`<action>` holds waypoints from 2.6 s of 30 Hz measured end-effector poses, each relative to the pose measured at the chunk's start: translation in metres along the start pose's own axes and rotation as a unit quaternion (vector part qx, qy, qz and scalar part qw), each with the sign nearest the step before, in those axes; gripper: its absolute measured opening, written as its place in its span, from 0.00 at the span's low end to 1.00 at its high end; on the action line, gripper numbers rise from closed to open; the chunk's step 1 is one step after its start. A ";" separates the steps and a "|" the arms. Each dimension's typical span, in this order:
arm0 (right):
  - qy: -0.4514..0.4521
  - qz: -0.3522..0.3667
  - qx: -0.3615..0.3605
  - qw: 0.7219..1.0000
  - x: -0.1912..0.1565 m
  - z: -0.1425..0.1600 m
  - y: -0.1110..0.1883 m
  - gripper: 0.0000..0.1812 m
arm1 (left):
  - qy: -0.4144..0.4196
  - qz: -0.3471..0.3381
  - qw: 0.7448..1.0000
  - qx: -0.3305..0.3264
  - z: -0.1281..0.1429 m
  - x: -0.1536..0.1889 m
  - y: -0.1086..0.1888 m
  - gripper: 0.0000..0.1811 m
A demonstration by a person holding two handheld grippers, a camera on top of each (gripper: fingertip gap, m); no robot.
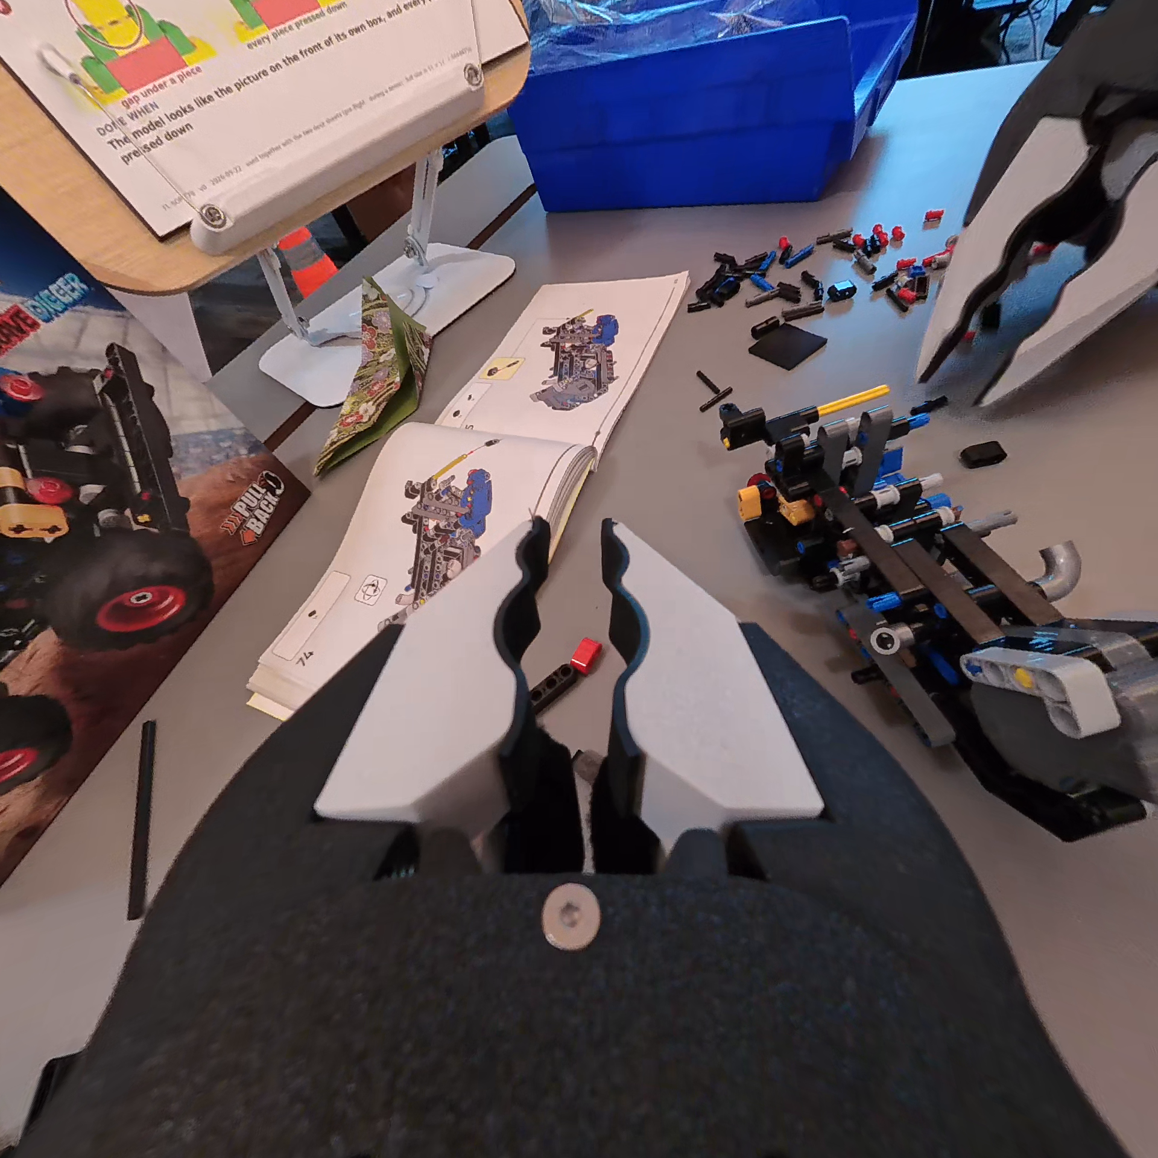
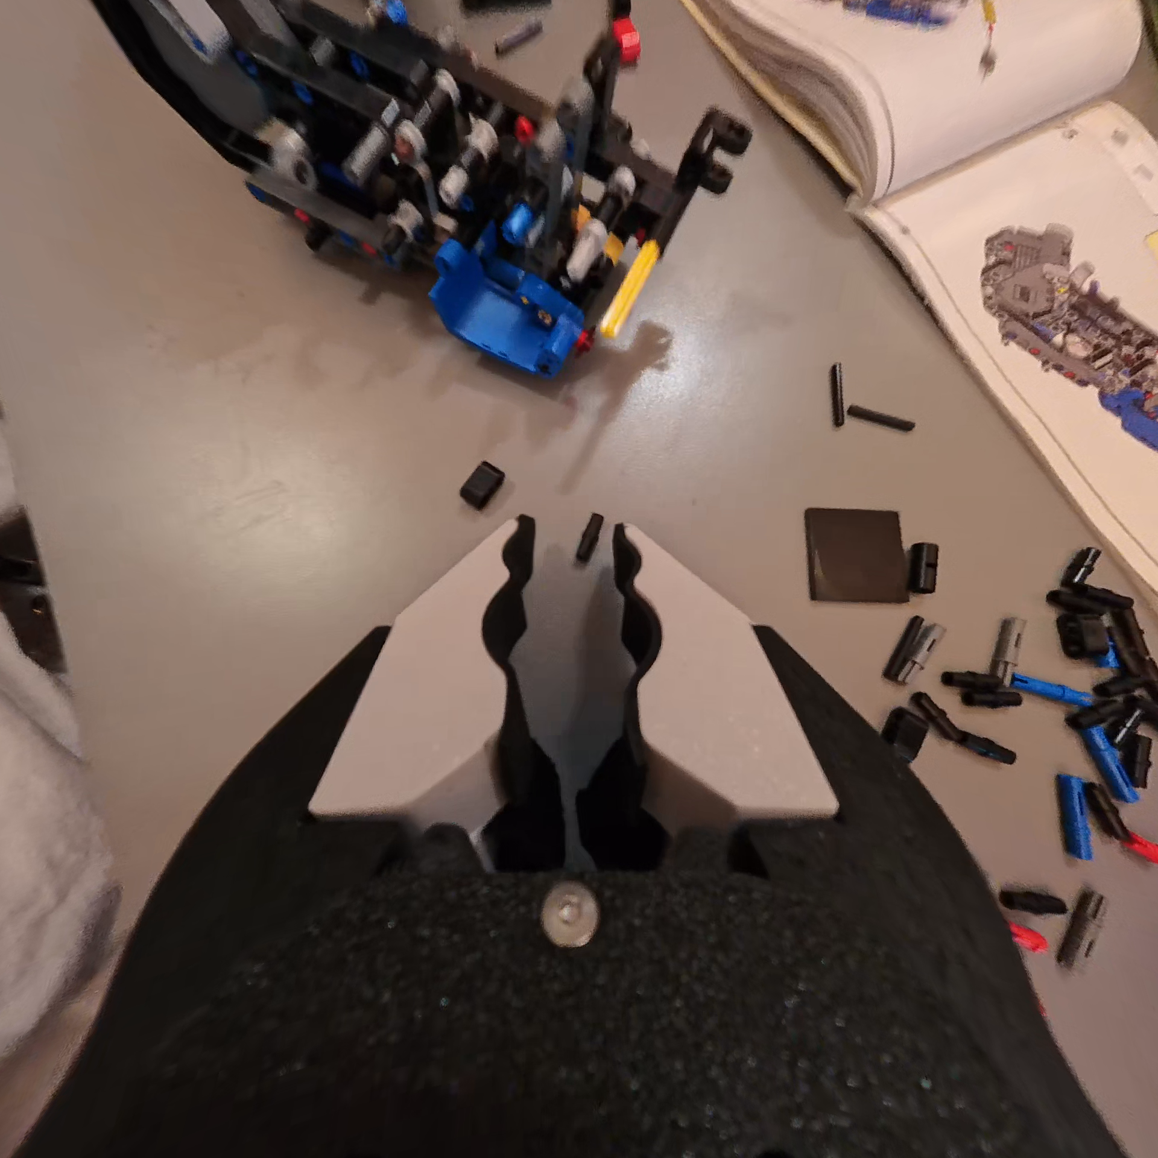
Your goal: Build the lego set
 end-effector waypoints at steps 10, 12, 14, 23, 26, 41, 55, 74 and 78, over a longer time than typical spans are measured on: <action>-0.047 0.008 -0.007 0.999 -0.040 -0.012 -0.010 0.14 | -0.011 -0.008 1.000 0.007 -0.006 0.000 0.005 0.08; -0.064 0.032 -0.016 0.997 -0.043 -0.009 -0.011 0.13 | -0.010 -0.008 1.000 0.010 -0.007 0.000 0.006 0.08; -0.068 0.056 -0.025 0.996 -0.043 -0.005 -0.014 0.13 | -0.008 -0.005 1.000 0.013 -0.007 0.000 0.007 0.08; -0.085 0.068 -0.013 0.994 -0.043 -0.008 -0.020 0.09 | -0.014 -0.006 1.000 0.007 -0.004 0.001 0.005 0.08; -0.083 0.075 -0.019 0.993 -0.043 -0.010 -0.022 0.05 | -0.012 0.000 1.000 0.005 -0.004 0.003 0.005 0.08; -0.306 -0.217 0.324 0.869 -0.010 -0.062 0.006 0.04 | -0.104 0.088 0.989 0.062 -0.049 0.063 0.010 0.14; -0.363 -0.434 0.254 0.784 -0.016 -0.064 -0.013 0.04 | -0.107 0.221 0.967 0.069 -0.074 0.116 -0.009 0.08; -0.269 -0.312 0.151 0.899 -0.003 -0.055 -0.006 0.04 | -0.362 0.062 0.930 -0.026 -0.062 0.149 -0.021 0.05; -0.223 -0.242 0.124 0.936 -0.005 -0.059 -0.003 0.04 | -0.472 0.021 0.878 -0.076 -0.060 0.159 -0.029 0.04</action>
Point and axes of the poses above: each gripper's, where its closed fingertips meet, y back along the fingers, z out of its underside, x = y × z across the jaws, the point moved 9 cm from there along y, back along the fingers, and after that the axes turned 5 degrees about x, right-handed, at the moved point
